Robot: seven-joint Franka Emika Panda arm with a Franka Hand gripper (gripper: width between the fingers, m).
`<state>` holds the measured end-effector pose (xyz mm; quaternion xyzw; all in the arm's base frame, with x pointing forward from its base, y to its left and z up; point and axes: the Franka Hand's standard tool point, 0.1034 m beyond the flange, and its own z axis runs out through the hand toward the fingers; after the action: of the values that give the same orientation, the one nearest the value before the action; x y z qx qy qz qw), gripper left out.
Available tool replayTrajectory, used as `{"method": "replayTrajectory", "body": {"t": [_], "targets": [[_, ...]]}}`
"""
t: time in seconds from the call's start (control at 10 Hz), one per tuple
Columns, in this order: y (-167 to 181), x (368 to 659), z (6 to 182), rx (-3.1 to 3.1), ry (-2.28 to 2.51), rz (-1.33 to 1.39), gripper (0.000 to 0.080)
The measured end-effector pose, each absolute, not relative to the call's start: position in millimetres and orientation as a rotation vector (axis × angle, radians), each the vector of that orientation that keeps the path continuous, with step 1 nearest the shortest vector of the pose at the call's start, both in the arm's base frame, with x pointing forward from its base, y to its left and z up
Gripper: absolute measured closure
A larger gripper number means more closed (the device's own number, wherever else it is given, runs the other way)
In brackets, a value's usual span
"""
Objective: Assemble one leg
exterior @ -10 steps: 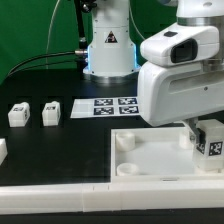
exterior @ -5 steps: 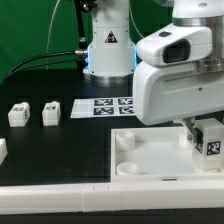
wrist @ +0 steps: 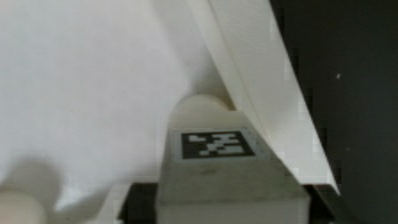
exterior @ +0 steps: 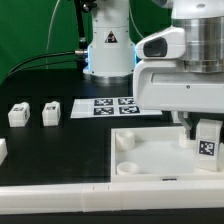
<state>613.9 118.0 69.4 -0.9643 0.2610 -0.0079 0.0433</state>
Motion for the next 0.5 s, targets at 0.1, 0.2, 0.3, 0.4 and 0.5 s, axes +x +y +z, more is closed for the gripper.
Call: {"method": "replayTrajectory", "body": {"t": [0.1, 0.2, 0.3, 0.4, 0.5], "targets": [[118.4, 613.5, 68.6, -2.862, 1.042, -0.005, 0.0503], [118.2, 613.5, 68.5, -2.828, 1.125, 0.001, 0.0503], [118.5, 613.5, 68.3, -2.742, 1.299, 0.018, 0.0503], [118.3, 614.2, 67.9, -2.662, 1.439, 0.027, 0.0503], [117.3, 617.3, 67.7, -2.56, 1.577, 0.017, 0.0503]]}}
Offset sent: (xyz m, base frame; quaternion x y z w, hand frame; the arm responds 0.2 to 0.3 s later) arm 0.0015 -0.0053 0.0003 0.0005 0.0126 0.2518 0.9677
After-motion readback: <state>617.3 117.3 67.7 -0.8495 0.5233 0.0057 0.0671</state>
